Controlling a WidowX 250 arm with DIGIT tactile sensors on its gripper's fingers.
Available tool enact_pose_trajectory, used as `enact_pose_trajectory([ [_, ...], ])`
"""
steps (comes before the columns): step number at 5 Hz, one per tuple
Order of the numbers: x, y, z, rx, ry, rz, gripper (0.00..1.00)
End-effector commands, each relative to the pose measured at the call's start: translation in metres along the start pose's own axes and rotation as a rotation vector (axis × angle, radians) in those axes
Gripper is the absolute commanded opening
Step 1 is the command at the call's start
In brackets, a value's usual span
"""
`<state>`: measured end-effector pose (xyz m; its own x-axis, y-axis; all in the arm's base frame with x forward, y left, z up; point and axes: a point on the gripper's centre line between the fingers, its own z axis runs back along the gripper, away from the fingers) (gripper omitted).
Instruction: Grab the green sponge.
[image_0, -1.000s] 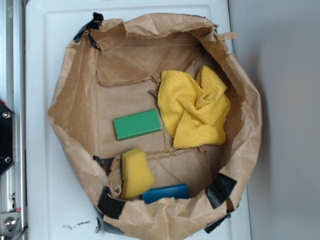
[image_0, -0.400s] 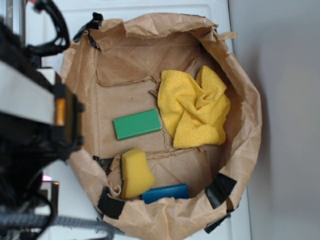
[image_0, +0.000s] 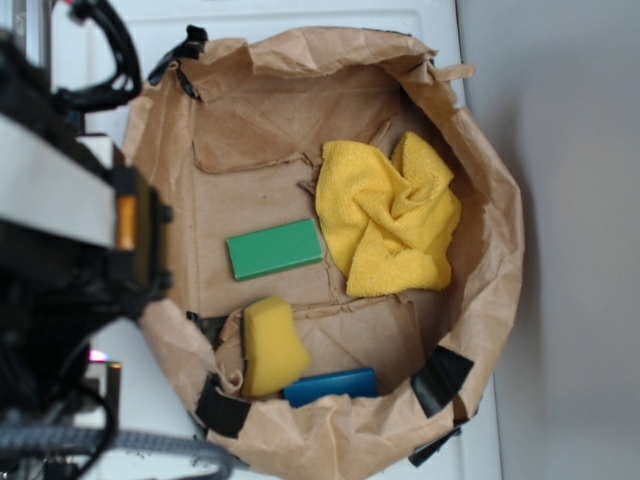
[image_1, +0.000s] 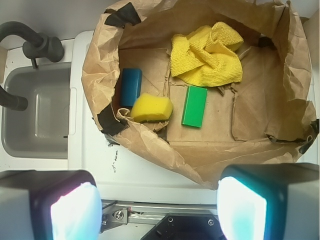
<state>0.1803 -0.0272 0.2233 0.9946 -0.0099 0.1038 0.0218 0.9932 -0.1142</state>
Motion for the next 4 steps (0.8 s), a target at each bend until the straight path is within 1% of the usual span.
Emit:
enact_pose_trajectory([
  [1,0.071,0.013,-0.043,-0.086,-0.12,-0.1,1.0],
  [2,0.09,0.027,-0.069,-0.033,-0.115,-0.083,1.0],
  [4,0.09,0.027,-0.069,-0.033,-0.115,-0.083,1.0],
])
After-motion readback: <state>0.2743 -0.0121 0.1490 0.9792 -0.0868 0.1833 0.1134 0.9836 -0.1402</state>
